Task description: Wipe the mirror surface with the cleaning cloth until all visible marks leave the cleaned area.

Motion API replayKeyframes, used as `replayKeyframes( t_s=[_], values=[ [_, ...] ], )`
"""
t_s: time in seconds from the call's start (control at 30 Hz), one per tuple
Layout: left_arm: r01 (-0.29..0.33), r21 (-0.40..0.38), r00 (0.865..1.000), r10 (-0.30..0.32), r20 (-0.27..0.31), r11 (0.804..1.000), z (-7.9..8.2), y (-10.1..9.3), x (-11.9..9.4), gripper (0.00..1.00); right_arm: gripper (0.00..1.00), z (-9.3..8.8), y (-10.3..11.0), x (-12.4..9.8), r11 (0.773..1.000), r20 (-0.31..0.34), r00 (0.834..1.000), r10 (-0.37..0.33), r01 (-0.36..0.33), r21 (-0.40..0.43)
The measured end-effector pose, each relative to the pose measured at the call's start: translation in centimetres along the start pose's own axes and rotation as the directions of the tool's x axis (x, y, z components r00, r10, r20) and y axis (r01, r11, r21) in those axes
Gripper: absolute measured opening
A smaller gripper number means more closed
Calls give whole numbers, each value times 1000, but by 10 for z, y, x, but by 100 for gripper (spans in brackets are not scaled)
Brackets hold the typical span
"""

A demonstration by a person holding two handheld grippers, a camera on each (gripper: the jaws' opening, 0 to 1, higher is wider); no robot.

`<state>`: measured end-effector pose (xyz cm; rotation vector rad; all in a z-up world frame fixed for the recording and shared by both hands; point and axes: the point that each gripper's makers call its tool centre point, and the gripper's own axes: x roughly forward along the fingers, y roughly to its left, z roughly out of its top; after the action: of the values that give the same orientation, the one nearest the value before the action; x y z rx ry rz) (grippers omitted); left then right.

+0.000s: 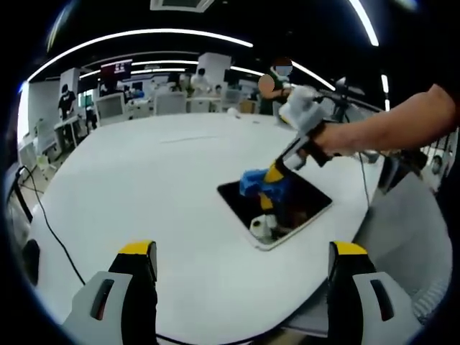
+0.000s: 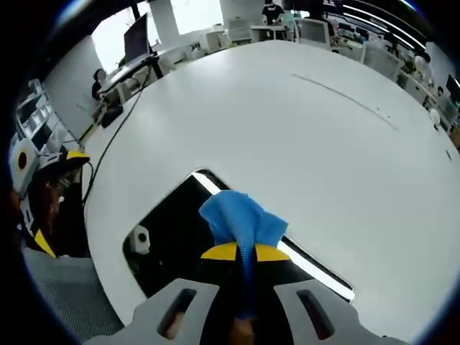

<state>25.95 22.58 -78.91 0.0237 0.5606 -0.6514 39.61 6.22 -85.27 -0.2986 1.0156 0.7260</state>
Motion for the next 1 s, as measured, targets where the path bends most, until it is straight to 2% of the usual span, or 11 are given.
replayKeyframes(
  t_s=[0.17,0.2,0.5,0.83,1.0],
  values=[
    [-5,2,1000,5,-1,1000,1,1,-2,100,1,6,-4,3,1000,-1,1000,2,-2,4],
    [-8,1,1000,8,1,1000,2,2,-4,100,1,6,-4,3,1000,-11,1000,3,-3,26],
    [-29,14,1000,30,-5,999,4,9,-9,100,1,5,-4,3,1000,-4,1000,12,-12,-17],
    [-27,37,1000,27,-15,999,7,-3,-3,100,1,5,-4,3,999,1,1000,18,-17,-32],
    [-20,30,1000,20,0,999,17,-15,3,100,1,5,-4,4,999,9,1000,24,-24,-44]
  ],
)
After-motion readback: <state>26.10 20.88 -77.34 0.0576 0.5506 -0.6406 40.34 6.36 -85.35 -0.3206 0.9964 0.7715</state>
